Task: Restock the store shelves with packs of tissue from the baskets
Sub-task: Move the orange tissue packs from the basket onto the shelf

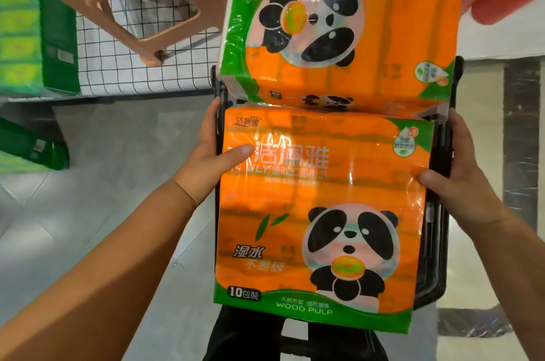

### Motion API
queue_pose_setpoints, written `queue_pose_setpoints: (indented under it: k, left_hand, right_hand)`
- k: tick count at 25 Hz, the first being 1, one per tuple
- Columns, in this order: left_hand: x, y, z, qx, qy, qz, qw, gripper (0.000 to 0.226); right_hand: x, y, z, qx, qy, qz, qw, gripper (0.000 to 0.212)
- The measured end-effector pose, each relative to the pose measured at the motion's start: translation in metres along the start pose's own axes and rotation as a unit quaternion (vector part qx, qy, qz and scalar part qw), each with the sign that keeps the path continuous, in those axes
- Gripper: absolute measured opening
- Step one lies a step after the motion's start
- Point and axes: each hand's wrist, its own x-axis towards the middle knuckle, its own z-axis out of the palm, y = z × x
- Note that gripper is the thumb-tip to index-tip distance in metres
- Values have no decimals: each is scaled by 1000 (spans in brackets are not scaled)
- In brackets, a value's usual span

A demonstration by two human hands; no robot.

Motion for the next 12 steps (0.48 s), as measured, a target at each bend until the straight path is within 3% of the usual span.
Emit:
queue_pose_setpoints:
  k: [6,12]
  left_hand:
    - [-4,0,5,-14,6,39,999,108]
    - [-17,3,10,-20,6,54,998,103]
  right_hand:
    - [-9,9,4,-33,58,-13,998,104]
    - [-28,14,4,-69,88,-8,994,98]
